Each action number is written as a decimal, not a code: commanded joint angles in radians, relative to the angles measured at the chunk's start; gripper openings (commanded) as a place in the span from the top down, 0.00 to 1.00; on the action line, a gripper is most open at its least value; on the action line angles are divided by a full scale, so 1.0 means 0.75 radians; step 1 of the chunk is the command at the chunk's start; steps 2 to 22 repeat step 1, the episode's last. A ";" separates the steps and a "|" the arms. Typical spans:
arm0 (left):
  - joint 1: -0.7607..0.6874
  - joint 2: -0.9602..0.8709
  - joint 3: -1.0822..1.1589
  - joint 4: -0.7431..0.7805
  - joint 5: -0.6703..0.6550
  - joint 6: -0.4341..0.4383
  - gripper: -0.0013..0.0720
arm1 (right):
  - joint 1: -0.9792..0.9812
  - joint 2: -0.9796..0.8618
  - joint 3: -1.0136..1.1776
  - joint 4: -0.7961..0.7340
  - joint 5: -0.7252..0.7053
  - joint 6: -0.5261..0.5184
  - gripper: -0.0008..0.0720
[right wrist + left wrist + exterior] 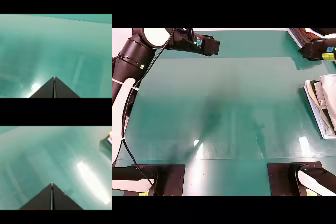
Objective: Fold the shirts.
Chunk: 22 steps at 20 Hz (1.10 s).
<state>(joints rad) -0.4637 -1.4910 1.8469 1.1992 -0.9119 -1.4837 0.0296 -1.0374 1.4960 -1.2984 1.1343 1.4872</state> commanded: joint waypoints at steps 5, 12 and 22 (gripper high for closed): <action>0.000 -0.001 0.000 0.000 0.060 -0.001 0.95 | 0.058 -0.005 0.006 -0.052 0.001 0.000 0.96; 0.000 -0.001 0.000 0.000 0.060 -0.001 0.95 | 0.058 -0.005 0.006 -0.052 0.001 0.000 0.96; 0.000 -0.001 0.000 0.000 0.060 -0.001 0.95 | 0.058 -0.005 0.006 -0.052 0.001 0.000 0.96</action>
